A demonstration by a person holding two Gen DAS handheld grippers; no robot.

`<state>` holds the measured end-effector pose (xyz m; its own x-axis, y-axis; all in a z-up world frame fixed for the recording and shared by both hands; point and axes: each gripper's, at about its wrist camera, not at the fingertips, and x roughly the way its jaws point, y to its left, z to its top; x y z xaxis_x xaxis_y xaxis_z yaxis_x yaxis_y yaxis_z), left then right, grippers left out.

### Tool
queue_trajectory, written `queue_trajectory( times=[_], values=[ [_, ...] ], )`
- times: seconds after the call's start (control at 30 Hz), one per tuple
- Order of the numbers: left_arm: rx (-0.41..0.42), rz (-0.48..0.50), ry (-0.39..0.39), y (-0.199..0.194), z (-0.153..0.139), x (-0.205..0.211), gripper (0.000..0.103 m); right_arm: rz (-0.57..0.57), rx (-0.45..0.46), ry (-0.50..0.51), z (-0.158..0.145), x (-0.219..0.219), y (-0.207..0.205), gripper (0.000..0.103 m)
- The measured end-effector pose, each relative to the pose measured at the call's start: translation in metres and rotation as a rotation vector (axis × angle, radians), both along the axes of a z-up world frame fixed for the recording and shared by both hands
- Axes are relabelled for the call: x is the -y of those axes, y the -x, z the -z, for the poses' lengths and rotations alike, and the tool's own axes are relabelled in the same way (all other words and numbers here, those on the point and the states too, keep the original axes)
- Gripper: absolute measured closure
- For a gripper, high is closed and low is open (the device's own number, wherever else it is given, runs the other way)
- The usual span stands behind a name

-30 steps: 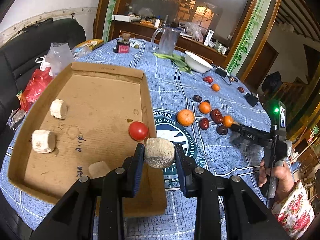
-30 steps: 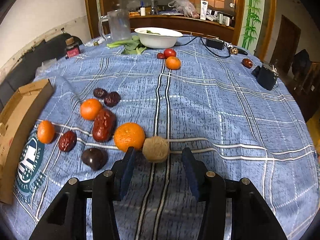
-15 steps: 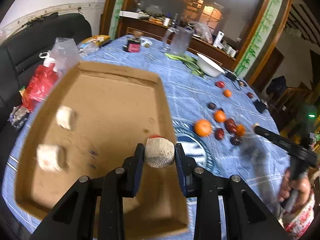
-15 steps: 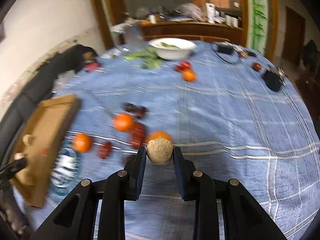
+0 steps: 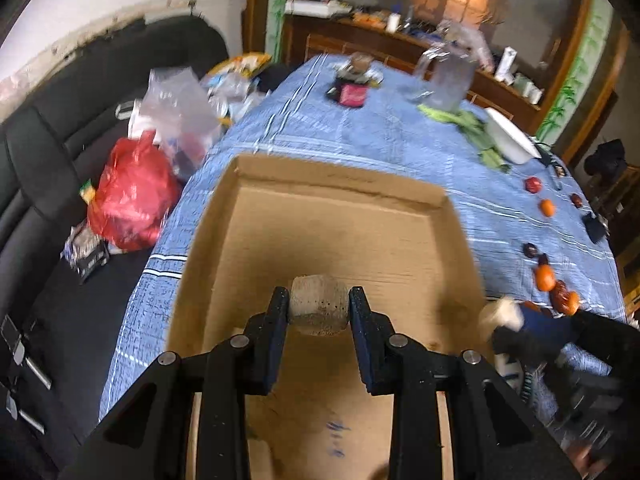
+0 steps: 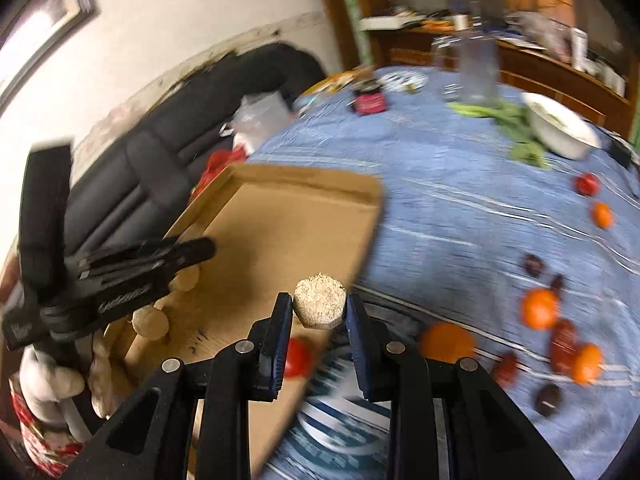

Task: Organize fruits
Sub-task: 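Carry both beige pieces over the cardboard box and open both grippers to drop them, then withdraw both open grippers from the cardboard box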

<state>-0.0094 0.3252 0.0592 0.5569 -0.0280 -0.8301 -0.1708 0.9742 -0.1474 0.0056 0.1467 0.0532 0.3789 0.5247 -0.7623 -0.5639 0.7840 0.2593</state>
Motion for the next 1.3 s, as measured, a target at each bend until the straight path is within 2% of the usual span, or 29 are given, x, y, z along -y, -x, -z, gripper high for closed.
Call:
queue_trajectory(
  times=[0.17, 0.3, 0.4, 0.43, 0.47, 0.57, 0.67, 0.8, 1.07, 1.13, 1.23, 1.3],
  values=[
    [-0.062, 0.005, 0.02, -0.012, 0.015, -0.009, 0.073, -0.043, -0.03, 0.062, 0.026, -0.039, -0.01, 0.072],
    [-0.073, 0.029, 0.036, -0.014, 0.02, -0.006, 0.073, -0.064, -0.04, 0.097, 0.039, -0.054, -0.012, 0.072],
    [-0.065, 0.028, 0.053, -0.013, 0.02, -0.006, 0.062, -0.07, -0.001, 0.124, 0.038, -0.058, -0.008, 0.072],
    [-0.063, 0.024, 0.06, -0.013, 0.019, -0.007, 0.053, -0.074, 0.014, 0.135, 0.038, -0.06, -0.005, 0.071],
    [-0.058, 0.017, 0.069, -0.011, 0.017, -0.008, 0.049, -0.077, 0.028, 0.148, 0.037, -0.061, -0.002, 0.067],
    [-0.035, 0.008, 0.089, -0.002, 0.009, -0.01, 0.048, -0.086, 0.085, 0.175, 0.033, -0.06, 0.009, 0.052],
    [0.0, -0.015, 0.107, 0.013, -0.003, -0.013, 0.047, -0.088, 0.124, 0.173, 0.022, -0.055, 0.021, 0.052],
    [0.066, -0.04, 0.128, 0.039, -0.024, -0.009, 0.044, -0.07, 0.148, 0.128, 0.007, -0.036, 0.04, 0.052],
    [0.241, 0.005, 0.134, 0.097, -0.072, 0.047, 0.022, 0.089, 0.11, -0.023, -0.009, 0.04, 0.076, 0.043],
    [0.288, 0.015, 0.145, 0.115, -0.077, 0.063, 0.02, 0.154, 0.094, -0.073, -0.01, 0.067, 0.084, 0.04],
    [0.309, 0.01, 0.171, 0.138, -0.074, 0.084, 0.02, 0.242, 0.071, -0.133, -0.009, 0.104, 0.093, 0.038],
    [0.304, 0.016, 0.116, 0.148, -0.074, 0.105, 0.02, 0.291, 0.058, -0.148, -0.007, 0.123, 0.097, 0.038]
  ],
)
